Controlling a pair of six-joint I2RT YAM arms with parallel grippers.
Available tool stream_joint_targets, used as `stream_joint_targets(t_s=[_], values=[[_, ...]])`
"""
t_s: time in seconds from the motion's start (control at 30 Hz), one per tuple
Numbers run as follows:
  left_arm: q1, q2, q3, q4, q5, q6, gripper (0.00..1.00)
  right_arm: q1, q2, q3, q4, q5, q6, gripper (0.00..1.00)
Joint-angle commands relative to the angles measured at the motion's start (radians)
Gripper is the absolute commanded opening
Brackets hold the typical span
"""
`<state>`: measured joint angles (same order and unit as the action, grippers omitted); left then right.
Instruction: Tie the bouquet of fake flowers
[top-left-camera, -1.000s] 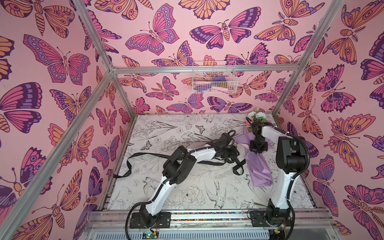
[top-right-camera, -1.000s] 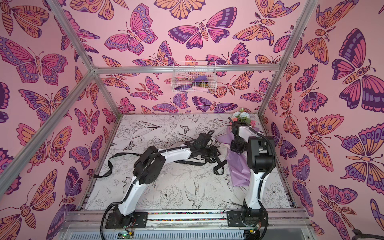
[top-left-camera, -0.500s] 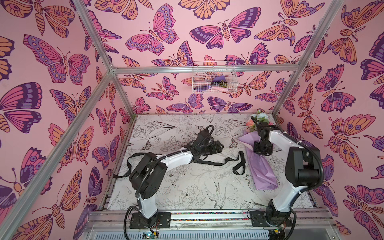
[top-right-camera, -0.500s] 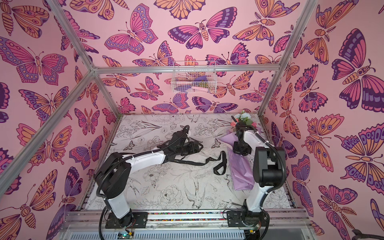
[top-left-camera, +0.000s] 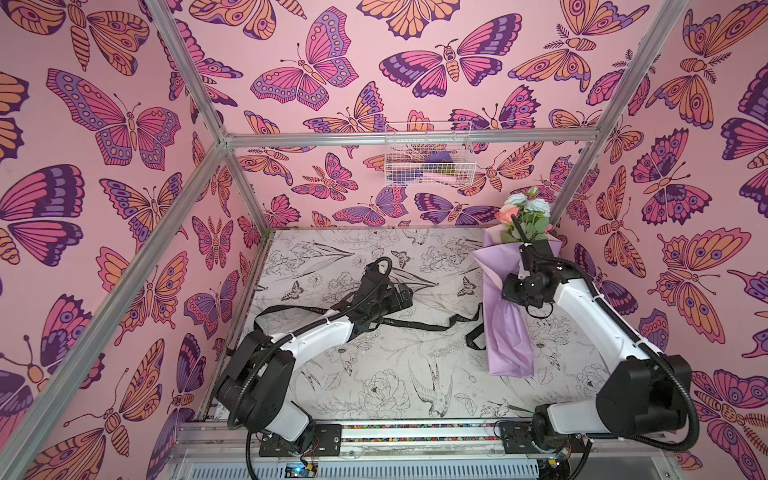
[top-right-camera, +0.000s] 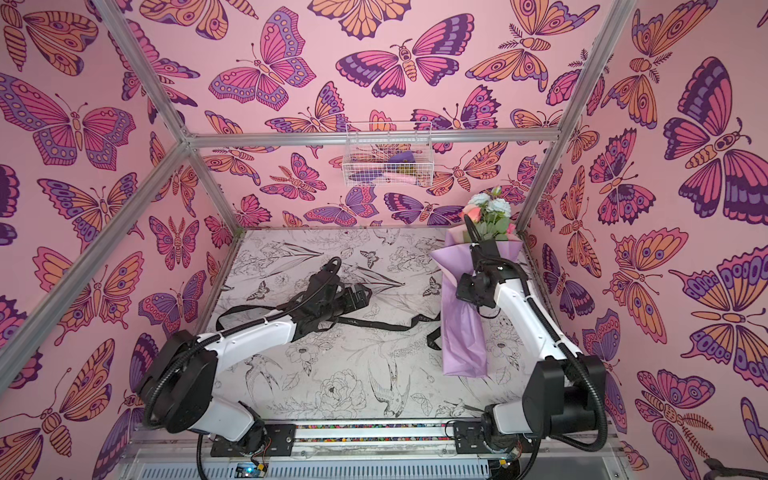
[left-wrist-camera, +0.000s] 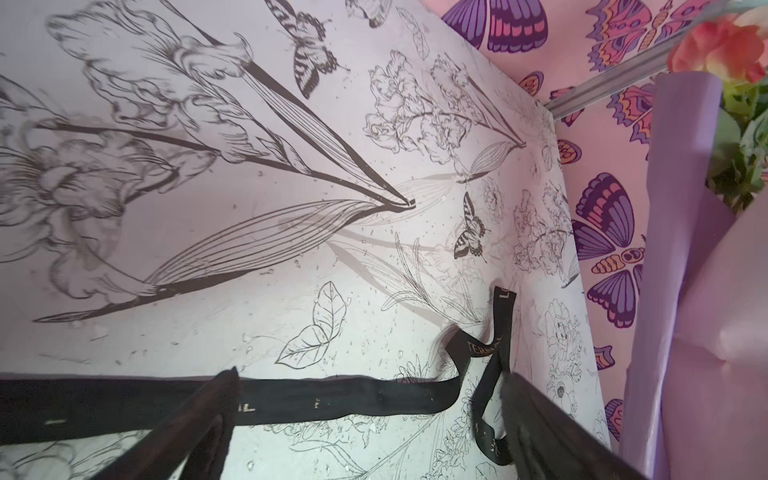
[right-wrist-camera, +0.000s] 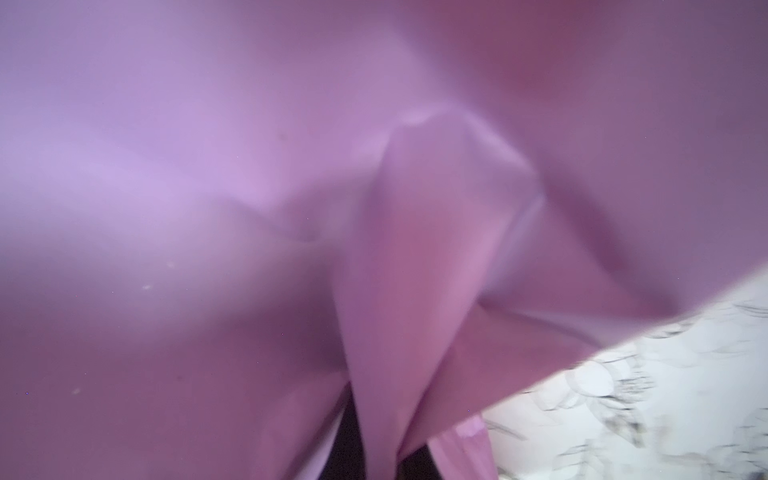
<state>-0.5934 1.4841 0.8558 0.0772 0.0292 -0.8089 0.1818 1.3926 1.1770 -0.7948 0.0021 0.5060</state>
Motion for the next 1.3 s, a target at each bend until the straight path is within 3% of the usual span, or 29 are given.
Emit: stream_joint_targets(t_s=[0.0, 0.2, 0.37, 0.57, 0.8, 1.1, 1.27], values=[[0.024, -0.076, -0.052, -0.036, -0.057, 0.009, 0.99, 0.125, -0.027, -0.010, 0.073, -0.027, 0.144, 0.00], [0.054, -0.275, -0.138, -0.154, -0.170, -0.012, 0.99, 0.377, 0.054, 0.018, 0.167, 0.037, 0.322, 0.00], [0.094, -0.444, -0.184, -0.244, -0.172, 0.005, 0.99, 0.531, 0.217, 0.094, 0.221, 0.086, 0.440, 0.00], [0.108, -0.578, -0.179, -0.371, -0.147, 0.048, 0.99, 0.632, 0.404, 0.211, 0.232, 0.119, 0.526, 0.00], [0.112, -0.556, -0.191, -0.374, -0.052, 0.045, 0.99, 0.653, 0.585, 0.366, 0.149, 0.177, 0.530, 0.00], [0.112, -0.455, -0.241, -0.285, 0.038, 0.025, 0.99, 0.652, 0.672, 0.368, 0.133, 0.194, 0.548, 0.32], [0.112, -0.407, -0.245, -0.264, 0.052, 0.037, 0.99, 0.651, 0.666, 0.362, 0.147, 0.182, 0.552, 0.42]])
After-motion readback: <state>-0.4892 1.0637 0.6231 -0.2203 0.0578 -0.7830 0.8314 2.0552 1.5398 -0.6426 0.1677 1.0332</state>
